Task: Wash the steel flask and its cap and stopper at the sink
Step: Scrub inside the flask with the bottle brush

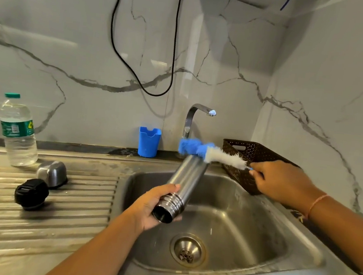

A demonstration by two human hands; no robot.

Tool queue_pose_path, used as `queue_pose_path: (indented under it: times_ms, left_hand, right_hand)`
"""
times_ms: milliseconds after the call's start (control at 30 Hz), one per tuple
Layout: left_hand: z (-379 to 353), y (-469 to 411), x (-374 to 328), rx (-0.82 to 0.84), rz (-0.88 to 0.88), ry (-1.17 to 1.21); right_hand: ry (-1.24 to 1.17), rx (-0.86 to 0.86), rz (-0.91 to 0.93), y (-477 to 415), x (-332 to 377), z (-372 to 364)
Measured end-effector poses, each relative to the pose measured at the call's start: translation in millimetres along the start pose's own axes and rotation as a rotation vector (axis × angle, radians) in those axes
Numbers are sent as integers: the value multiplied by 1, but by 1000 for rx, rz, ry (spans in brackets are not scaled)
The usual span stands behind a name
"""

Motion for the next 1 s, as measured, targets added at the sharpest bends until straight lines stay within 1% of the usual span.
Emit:
queue_pose_path:
  times_ms: [67, 133, 167, 200, 267, 367, 433, 467, 533, 600, 633, 700, 767, 867, 933, 1000]
  left_hand:
    - [-1, 3, 2, 13, 26, -39]
    - [0, 4, 3, 20, 50, -17]
    - [-1, 4, 3, 20, 54, -11]
    - [-1, 4, 3, 15, 50, -13]
    - [-2, 4, 2, 9, 20, -11]
    - [-4, 3, 1, 28, -26, 120]
    - [-4, 2, 1, 25, -44, 173]
    - [-3, 2, 1, 12, -51, 179]
    - [0, 1, 0, -5, -71, 200]
    - [5, 0, -1, -21, -77, 246]
    - [7, 0, -2, -33, -75, 240]
    - [7, 1, -3, -53, -79, 131]
    - [3, 1, -3, -40, -99, 16]
    - [-5, 1, 1, 12, -110, -113]
    - [-9, 1, 5, 13, -118, -206]
    - [-8, -1, 7, -33, -146, -286]
  right_hand:
    - [-45, 42, 113, 7, 2, -2]
    - [-149, 130, 251, 17, 10, -6]
    - [-178, 158, 288, 21, 13, -9]
    - [-175, 158, 292, 22, 12, -11]
    - [-107, 100, 220, 16, 2, -13]
    - [-30, 47, 48, 7, -13, -12]
    - [-55, 10, 23, 3, -16, -9]
    - [-59, -4, 42, 4, -14, -8]
    - [-95, -4, 156, 11, -5, -8]
    - [-177, 70, 278, 18, 8, -9]
    - [-199, 100, 304, 20, 11, -9]
    - [-140, 75, 278, 18, 8, -8]
    - [-79, 8, 177, 11, -2, -6]
    - [-51, -35, 41, 1, -15, -5]
    - [12, -23, 7, 0, -19, -6]
    - [52, -6, 19, 4, -18, -10]
Point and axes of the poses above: each hand's wrist, its own y-axis away from the middle knuckle, its own z-axis out of the back of the hand, x = y × z, the point moved 2 cm from there along -y, towards the middle knuckle
